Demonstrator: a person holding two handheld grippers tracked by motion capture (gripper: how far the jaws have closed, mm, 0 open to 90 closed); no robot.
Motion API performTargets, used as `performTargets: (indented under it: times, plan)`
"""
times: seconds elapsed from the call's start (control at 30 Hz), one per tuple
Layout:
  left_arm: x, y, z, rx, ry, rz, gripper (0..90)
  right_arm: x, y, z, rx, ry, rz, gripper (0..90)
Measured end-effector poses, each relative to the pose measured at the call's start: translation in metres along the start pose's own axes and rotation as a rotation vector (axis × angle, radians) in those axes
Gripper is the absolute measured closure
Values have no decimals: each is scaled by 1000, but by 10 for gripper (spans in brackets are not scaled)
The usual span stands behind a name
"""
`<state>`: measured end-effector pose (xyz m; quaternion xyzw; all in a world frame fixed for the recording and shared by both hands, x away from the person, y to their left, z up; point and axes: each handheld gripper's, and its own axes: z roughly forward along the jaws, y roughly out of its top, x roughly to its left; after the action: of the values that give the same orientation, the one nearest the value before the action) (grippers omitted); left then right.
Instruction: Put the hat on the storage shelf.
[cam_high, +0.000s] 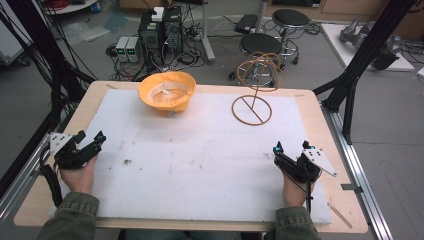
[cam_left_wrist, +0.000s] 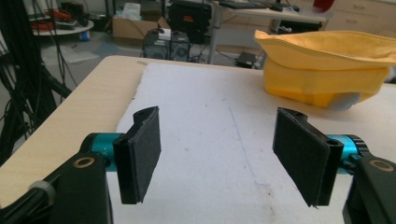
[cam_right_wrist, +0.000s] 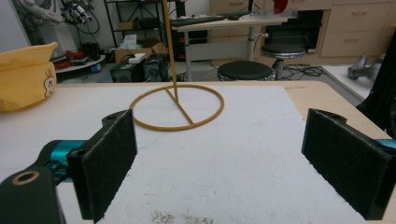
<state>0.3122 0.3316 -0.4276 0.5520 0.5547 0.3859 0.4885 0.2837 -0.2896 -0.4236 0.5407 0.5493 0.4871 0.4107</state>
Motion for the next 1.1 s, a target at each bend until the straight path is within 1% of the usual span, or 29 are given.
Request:
performTargets:
  times: [0.03, 0.1, 0.2, 0.27, 0.37, 0.43, 0.47, 0.5, 0.53, 0.57, 0.63, 0.67, 0.7, 0.8, 0.87, 1.0, 1.1]
  plan:
    - [-1, 1, 2, 7, 1, 8, 329, 0, 0, 0, 0, -1, -3, 92]
    - [-4, 4, 6, 15, -11, 19, 326, 0, 0, 1, -2, 0, -11, 91]
    - [-8, 7, 11, 16, -20, 33, 314, 0, 0, 1, 0, 6, -6, 91]
    - [-9, 8, 12, -7, -18, 19, 313, 0, 0, 0, -2, 8, -7, 91]
    - [-6, 7, 15, 0, -24, 1, 313, 1, 0, 0, -1, 13, -8, 91]
    - [-4, 6, 17, -11, -35, 0, 309, 1, 0, 0, 2, 12, -6, 91]
    - [-4, 6, 17, -20, -29, 1, 309, 0, 0, 0, 2, 10, -5, 91]
    - [-3, 7, 17, -25, -29, -9, 309, 0, 0, 0, 0, 11, -6, 91]
    - [-2, 8, 18, -20, -31, -24, 310, 0, 0, 0, 1, 13, -5, 91]
    - [-3, 10, 20, -10, -32, -29, 310, 0, 0, 0, 1, 12, -4, 91]
    - [-6, 16, 22, 4, -39, -11, 311, 0, 0, 0, 1, 11, -3, 91]
    - [-10, 22, 24, 0, -36, 9, 312, 1, 0, 0, 1, 11, -4, 91]
    - [-12, 25, 26, -2, -35, 14, 313, 1, 0, 0, 3, 12, 0, 91]
    - [-15, 38, 34, 3, -45, 17, 313, 1, 0, -1, -3, 11, -4, 91]
    - [-18, 45, 40, 15, -46, 20, 312, 1, 0, -1, -3, 13, -5, 91]
    - [-20, 54, 49, 31, -62, 17, 301, 0, 0, -1, 7, 20, -3, 91]
    - [-22, 60, 56, 48, -70, 29, 296, 0, 0, -1, 7, 20, -3, 91]
